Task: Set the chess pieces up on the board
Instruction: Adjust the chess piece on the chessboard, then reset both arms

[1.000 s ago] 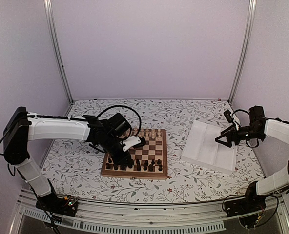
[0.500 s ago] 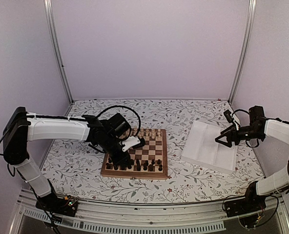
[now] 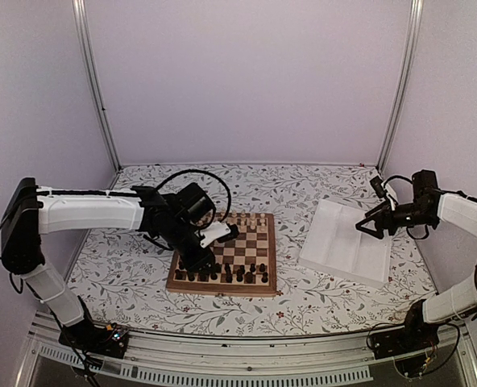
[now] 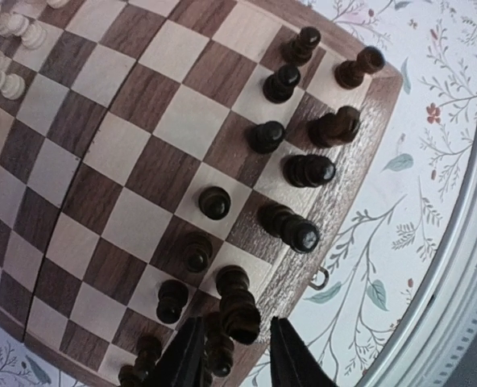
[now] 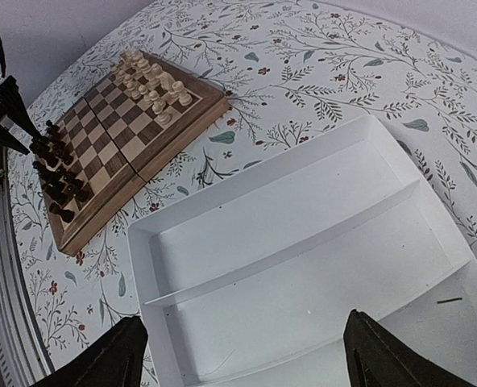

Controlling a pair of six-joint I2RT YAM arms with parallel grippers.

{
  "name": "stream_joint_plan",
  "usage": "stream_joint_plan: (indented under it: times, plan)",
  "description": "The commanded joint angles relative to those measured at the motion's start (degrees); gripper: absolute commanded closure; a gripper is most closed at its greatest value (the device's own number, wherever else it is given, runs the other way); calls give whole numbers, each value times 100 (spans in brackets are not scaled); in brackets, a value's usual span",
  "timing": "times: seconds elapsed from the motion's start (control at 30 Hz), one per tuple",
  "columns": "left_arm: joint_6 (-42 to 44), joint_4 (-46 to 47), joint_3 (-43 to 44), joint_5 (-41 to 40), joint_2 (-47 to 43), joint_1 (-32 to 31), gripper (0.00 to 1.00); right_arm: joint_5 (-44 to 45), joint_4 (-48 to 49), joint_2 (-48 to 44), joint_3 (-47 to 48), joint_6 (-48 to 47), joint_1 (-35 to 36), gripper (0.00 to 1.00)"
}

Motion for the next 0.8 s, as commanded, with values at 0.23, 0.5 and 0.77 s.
stream_joint_plan:
  times: [0.23, 0.5, 0.77]
  plan:
    - [98, -61, 937, -1049, -921, 302, 61, 408, -846, 264, 2399, 536, -12, 1]
    - [-6, 1545, 709, -1883, -1878, 1217, 52, 2048, 945, -254, 2567, 2038, -16, 1]
    - [-309, 2933, 318, -2097, -2236, 1700, 37, 1609, 1508, -569, 2160, 2580, -9, 1]
